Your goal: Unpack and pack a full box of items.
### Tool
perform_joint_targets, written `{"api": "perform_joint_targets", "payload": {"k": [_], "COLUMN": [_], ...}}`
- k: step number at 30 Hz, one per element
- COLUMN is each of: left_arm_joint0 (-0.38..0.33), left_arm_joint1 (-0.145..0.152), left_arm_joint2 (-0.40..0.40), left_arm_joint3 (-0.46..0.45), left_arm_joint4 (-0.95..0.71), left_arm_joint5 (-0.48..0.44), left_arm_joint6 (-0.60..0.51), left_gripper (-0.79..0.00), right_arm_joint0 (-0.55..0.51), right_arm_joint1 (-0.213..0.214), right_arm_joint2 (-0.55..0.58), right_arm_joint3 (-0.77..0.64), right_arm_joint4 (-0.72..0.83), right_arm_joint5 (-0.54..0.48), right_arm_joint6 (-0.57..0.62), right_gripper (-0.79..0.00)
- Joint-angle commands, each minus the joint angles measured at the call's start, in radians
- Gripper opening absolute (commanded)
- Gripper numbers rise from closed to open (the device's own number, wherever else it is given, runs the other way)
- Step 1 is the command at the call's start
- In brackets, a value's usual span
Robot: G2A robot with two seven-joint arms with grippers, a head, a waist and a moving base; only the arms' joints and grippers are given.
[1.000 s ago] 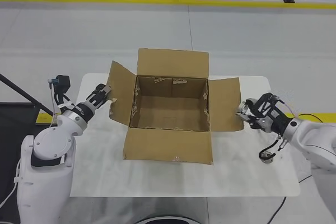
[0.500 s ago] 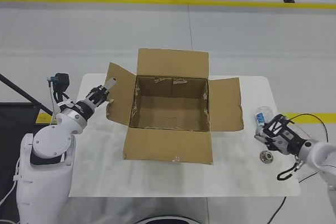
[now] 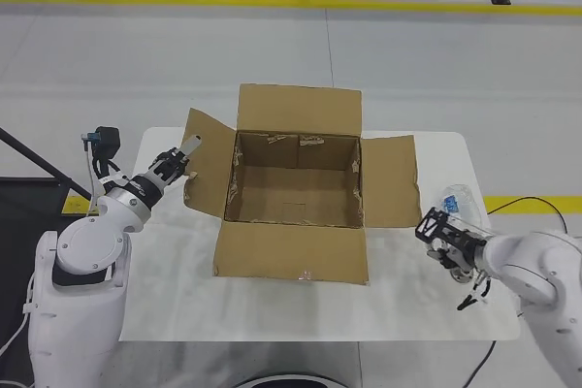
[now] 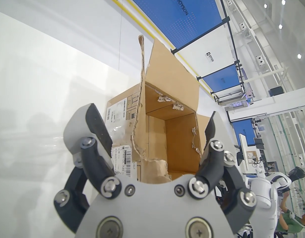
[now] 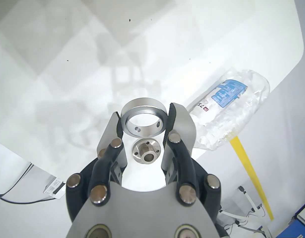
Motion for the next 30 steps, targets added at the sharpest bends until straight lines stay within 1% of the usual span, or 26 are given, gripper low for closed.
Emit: {"api": "perform_joint_targets", "payload": {"k": [1,5,8,21,29,30], "left_arm_joint0": [0.000,0.000,0.000,0.000,0.000,0.000], "left_arm_joint1": [0.000,0.000,0.000,0.000,0.000,0.000], "left_arm_joint2": [0.000,0.000,0.000,0.000,0.000,0.000], "left_arm_joint3": [0.000,0.000,0.000,0.000,0.000,0.000], "left_arm_joint4": [0.000,0.000,0.000,0.000,0.000,0.000], "left_arm_joint5": [0.000,0.000,0.000,0.000,0.000,0.000], "left_arm_joint6": [0.000,0.000,0.000,0.000,0.000,0.000], "left_gripper": [0.000,0.000,0.000,0.000,0.000,0.000], "right_arm_joint0": [0.031,0.078,0.089,0.135,0.192,0.197], "right_arm_joint1": [-0.005,-0.015,-0.018,-0.022,-0.020,-0.019], "right_arm_joint2": [-0.037,-0.089,-0.106,-0.177,-0.246,-0.250], "right_arm_joint3": [0.028,0.076,0.095,0.139,0.197,0.203], "right_arm_joint4": [0.007,0.019,0.016,0.015,0.043,0.047], "right_arm_joint5": [0.010,0.015,0.010,0.032,0.049,0.049], "right_arm_joint6": [0.024,0.025,0.021,0.092,0.110,0.110], "right_gripper": [-0.785,-0.785,-0.785,-0.785,-0.785,-0.770]}}
